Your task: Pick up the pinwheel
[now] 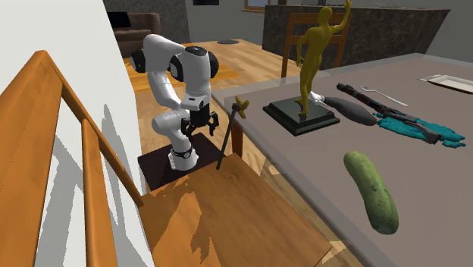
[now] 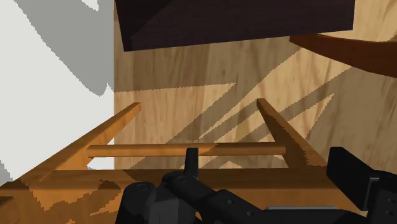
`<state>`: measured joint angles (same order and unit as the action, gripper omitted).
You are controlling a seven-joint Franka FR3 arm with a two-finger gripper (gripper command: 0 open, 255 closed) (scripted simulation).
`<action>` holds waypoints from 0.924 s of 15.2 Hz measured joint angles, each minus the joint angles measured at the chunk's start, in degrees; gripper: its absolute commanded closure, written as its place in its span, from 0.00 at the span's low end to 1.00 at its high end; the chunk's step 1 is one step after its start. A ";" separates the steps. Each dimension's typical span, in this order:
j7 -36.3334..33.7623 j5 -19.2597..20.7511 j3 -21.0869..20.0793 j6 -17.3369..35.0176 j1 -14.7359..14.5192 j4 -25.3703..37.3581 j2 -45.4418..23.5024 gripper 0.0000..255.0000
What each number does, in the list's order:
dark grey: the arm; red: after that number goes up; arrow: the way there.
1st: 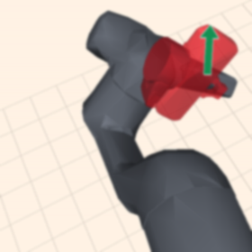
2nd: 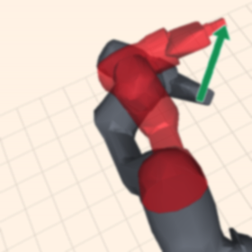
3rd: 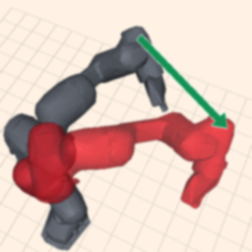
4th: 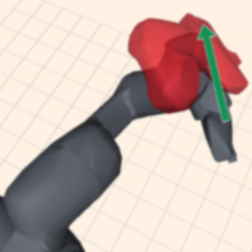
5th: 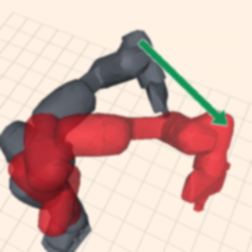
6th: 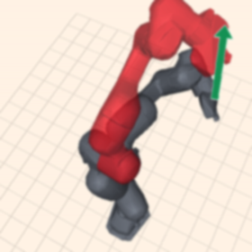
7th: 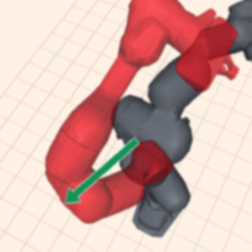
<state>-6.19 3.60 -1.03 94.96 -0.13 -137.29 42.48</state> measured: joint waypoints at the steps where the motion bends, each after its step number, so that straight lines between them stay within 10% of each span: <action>1: 0.00 0.00 0.00 0.00 0.00 0.00 0.00 0.00; 14: -4.57 5.77 -5.91 -22.79 -3.23 37.61 -22.91 0.00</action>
<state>-10.76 9.36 -6.94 72.18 -3.36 -99.68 19.57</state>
